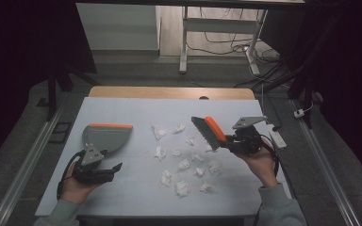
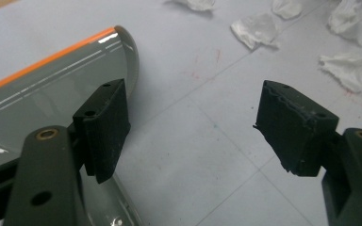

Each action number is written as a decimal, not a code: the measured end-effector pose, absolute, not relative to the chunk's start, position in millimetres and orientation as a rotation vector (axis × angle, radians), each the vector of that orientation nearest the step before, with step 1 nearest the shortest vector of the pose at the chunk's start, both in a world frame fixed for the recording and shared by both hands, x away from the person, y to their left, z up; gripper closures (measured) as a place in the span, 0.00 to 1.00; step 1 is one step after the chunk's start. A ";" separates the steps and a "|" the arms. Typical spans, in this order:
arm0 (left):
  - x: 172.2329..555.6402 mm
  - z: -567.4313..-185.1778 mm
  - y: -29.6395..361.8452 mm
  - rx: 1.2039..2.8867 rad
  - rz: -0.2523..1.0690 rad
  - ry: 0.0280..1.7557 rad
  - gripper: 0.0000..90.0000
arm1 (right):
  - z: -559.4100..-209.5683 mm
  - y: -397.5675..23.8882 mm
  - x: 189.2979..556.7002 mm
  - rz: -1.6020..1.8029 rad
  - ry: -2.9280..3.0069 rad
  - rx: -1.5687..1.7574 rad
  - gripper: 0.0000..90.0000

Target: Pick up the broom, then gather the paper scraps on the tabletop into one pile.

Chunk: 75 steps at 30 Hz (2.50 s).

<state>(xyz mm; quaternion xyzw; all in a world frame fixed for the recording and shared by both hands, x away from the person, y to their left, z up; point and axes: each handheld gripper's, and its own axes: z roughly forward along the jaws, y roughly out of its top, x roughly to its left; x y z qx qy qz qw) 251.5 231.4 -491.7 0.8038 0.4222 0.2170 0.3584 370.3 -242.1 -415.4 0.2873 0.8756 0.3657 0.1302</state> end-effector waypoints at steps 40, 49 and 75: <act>247.3 -503.6 233.6 2.083 0.533 1.073 0.30 | -426.2 -211.4 467.0 0.487 2.626 1.012 0.78; 244.8 -506.6 236.9 2.081 0.521 1.075 0.30 | -439.1 -204.3 459.0 0.345 2.691 0.965 0.78; 243.4 -506.1 236.8 2.077 0.524 1.068 0.31 | -428.5 -147.1 464.8 0.450 2.675 0.705 0.78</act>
